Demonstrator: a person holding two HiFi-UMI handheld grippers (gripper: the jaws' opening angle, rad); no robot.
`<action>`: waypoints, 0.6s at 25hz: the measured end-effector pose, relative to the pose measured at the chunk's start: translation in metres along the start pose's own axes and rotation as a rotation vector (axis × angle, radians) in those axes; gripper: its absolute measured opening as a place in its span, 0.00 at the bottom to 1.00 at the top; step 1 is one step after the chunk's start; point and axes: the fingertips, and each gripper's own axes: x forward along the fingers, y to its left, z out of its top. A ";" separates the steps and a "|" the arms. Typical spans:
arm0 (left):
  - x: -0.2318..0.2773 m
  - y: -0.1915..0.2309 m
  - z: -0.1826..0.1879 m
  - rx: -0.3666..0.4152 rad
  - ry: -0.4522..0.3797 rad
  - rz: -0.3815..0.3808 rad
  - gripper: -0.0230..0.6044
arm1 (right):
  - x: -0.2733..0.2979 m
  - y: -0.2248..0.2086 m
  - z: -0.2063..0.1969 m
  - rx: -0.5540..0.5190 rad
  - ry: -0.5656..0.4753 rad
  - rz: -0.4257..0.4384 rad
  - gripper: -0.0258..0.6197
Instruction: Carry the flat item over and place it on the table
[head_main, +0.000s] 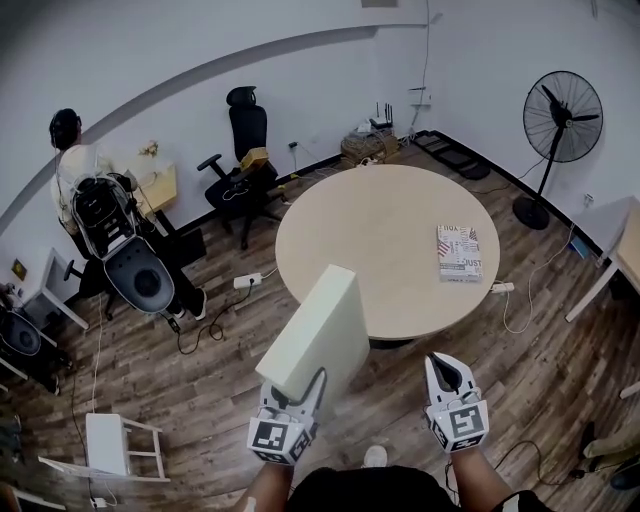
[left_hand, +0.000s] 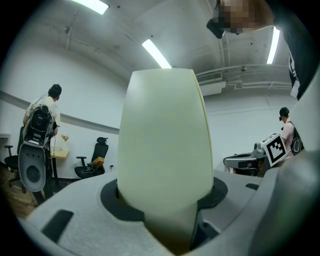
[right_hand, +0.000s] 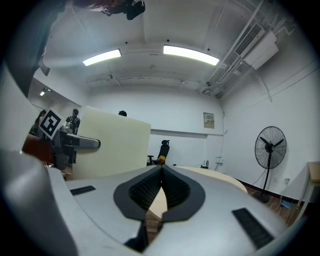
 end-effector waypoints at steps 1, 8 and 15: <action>0.005 -0.001 0.000 0.000 0.001 0.002 0.42 | 0.003 -0.005 0.000 -0.001 -0.002 0.004 0.04; 0.039 0.009 0.002 -0.008 -0.006 0.002 0.42 | 0.035 -0.032 -0.004 0.013 -0.005 -0.005 0.04; 0.082 0.032 -0.001 -0.018 -0.020 -0.012 0.42 | 0.079 -0.052 -0.010 0.011 -0.004 -0.020 0.04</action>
